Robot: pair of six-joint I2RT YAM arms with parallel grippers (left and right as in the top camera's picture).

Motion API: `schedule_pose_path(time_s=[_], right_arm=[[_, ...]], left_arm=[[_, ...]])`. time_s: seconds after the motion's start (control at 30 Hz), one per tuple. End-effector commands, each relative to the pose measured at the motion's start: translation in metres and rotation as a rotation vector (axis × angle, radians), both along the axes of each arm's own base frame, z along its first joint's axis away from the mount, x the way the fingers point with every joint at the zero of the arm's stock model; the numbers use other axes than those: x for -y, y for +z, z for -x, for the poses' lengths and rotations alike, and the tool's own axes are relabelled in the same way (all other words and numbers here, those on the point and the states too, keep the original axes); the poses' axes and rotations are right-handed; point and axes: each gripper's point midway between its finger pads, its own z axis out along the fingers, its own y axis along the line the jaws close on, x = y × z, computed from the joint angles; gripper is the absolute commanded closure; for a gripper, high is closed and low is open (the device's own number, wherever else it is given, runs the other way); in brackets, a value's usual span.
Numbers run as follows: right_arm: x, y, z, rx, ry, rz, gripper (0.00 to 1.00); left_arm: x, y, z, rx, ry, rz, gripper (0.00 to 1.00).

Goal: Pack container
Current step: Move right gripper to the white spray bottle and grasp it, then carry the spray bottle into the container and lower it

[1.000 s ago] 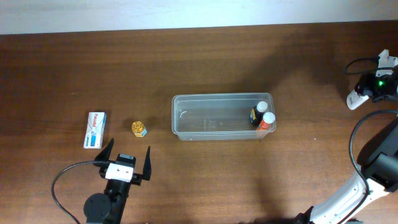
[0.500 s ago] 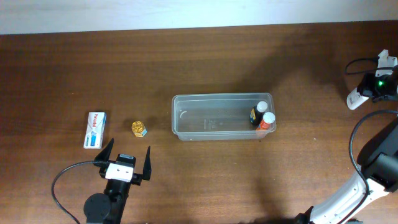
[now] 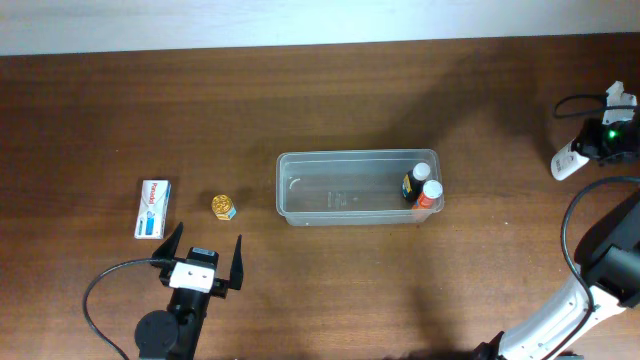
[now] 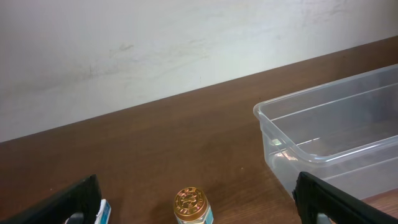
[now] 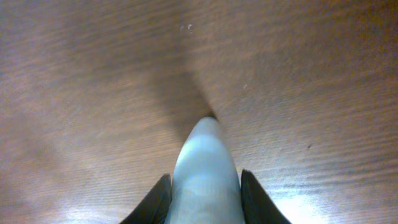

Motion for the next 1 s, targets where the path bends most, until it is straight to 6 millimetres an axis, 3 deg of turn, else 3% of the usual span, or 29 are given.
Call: schedule_pose_path(time_s=[0.0, 0.13, 0.27, 0.4, 0.47, 0.6, 0.73, 0.97], right_arm=[[-0.009, 0.049, -0.021, 0.11, 0.02, -0.055, 0.76], [-0.029, 0.095, -0.026, 0.155, 0.059, -0.103, 0.76], [-0.068, 0.143, -0.026, 0.178, 0.128, -0.134, 0.75], [-0.125, 0.182, -0.025, 0.184, 0.236, -0.138, 0.75], [-0.175, 0.203, -0.023, 0.185, 0.338, -0.143, 0.75], [-0.241, 0.213, -0.022, 0.176, 0.455, -0.164, 0.75], [-0.305, 0.209, -0.019, 0.148, 0.59, -0.176, 0.75], [-0.362, 0.194, -0.008, 0.046, 0.573, -0.01, 0.75]], left_arm=[[0.0, -0.002, 0.0, 0.002, -0.003, -0.015, 0.01], [0.0, -0.002, 0.0, 0.002, -0.003, -0.015, 0.01], [0.0, -0.002, 0.0, 0.002, -0.003, -0.015, 0.01], [0.0, -0.002, 0.0, 0.002, -0.003, -0.015, 0.01], [0.0, -0.002, 0.0, 0.002, -0.003, -0.015, 0.01], [0.0, -0.002, 0.0, 0.002, -0.003, -0.015, 0.01], [0.0, -0.002, 0.0, 0.002, -0.003, -0.015, 0.01], [0.0, -0.002, 0.0, 0.002, -0.003, -0.015, 0.01]])
